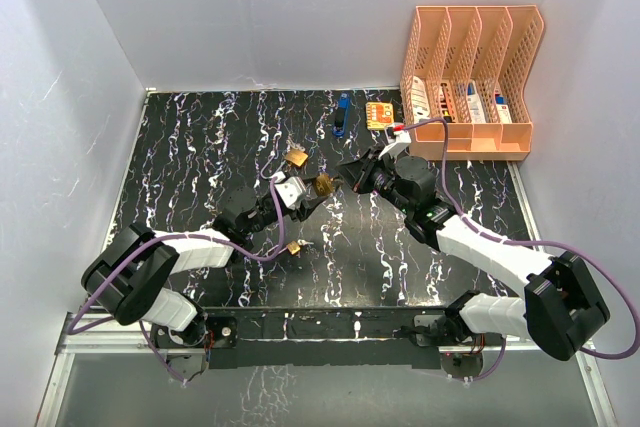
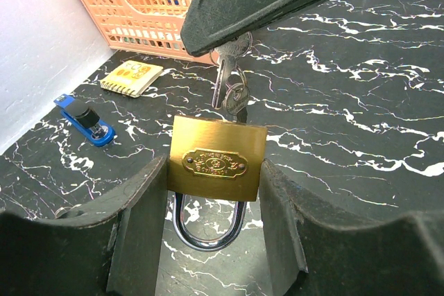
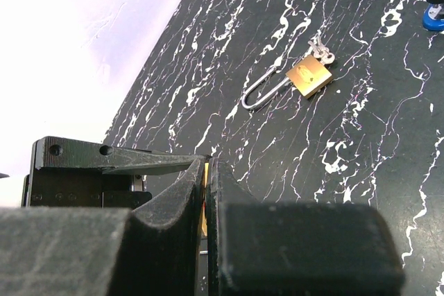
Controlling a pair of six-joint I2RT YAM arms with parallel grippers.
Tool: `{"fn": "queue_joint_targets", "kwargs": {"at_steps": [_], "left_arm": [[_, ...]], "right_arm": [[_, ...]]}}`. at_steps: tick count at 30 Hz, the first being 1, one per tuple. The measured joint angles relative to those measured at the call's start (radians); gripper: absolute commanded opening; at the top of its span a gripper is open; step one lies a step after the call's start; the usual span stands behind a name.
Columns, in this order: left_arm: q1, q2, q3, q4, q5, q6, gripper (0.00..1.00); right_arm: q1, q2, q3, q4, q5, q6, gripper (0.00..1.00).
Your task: Unlock with the key
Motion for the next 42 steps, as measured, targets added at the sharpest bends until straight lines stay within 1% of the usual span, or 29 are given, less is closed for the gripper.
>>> {"fn": "queue_joint_targets", "kwargs": {"at_steps": [42], "left_arm": [[-0.009, -0.011, 0.000, -0.002, 0.000, 0.011, 0.00]], "right_arm": [[0.014, 0.002, 0.000, 0.003, -0.018, 0.002, 0.00]]}}
